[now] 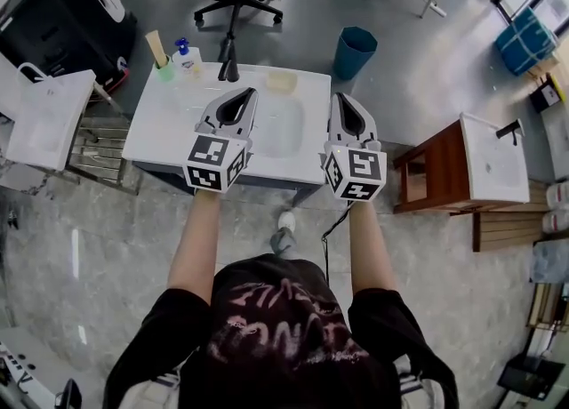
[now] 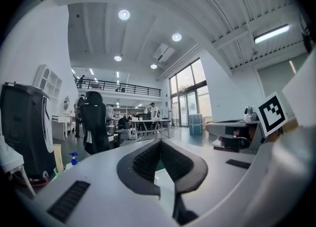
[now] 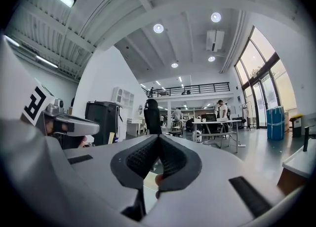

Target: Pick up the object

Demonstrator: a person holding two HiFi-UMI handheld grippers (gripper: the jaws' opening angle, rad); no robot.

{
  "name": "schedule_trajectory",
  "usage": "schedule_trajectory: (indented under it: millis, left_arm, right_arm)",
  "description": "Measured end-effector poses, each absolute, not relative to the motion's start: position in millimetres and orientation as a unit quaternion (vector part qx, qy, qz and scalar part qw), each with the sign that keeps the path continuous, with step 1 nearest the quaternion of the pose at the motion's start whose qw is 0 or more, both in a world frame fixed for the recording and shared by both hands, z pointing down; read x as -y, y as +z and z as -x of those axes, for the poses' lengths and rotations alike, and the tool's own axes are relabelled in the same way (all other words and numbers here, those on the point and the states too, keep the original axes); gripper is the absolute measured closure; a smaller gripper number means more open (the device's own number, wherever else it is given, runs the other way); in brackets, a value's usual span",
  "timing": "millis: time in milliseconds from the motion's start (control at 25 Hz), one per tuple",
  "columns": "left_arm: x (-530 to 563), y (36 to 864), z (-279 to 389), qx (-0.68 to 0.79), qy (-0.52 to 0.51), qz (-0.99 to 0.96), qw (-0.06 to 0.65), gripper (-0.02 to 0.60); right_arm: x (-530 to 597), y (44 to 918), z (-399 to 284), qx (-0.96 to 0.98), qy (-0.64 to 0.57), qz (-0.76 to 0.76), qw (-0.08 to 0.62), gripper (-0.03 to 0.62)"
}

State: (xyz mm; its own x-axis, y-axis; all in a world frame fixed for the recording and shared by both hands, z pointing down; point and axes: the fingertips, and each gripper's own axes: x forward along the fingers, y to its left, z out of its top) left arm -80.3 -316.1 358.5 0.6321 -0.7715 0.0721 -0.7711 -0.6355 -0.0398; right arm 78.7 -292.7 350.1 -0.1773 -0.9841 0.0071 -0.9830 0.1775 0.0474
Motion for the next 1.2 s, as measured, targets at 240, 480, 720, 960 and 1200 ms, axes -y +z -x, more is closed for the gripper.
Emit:
schedule_trajectory:
  millis: [240, 480, 720, 960, 1200]
  left_arm:
    - [352.7, 371.1, 55.4, -0.427, -0.053, 0.903, -0.004, 0.566]
    - [382.1, 378.7, 46.8, -0.431, -0.056, 0.901, -0.006, 0.566]
    - [403.7, 376.7, 36.3, -0.43, -0.058, 0.901, -0.001, 0.566]
    - [416.1, 381.4, 26.3, -0.424, -0.062, 0.903, -0.004, 0.566]
    - [429.5, 402.1, 18.1, -0.417, -0.074, 0.906, -0.016, 0.566]
  right_arm:
    - [333.9, 360.3, -99.9, 0.77, -0.005, -0.638, 0.021, 0.579]
    - [364.5, 371.7, -104.4, 0.775, 0.003, -0.631, 0.021, 0.579]
    - [386.0, 371.0, -113.1, 0.776, 0.005, -0.63, 0.02, 0.58]
    - [395.2, 375.8, -123.1, 0.773, 0.012, -0.634, 0.02, 0.579]
    - [404.7, 390.5, -128.6, 0.772, 0.019, -0.635, 0.028, 0.579]
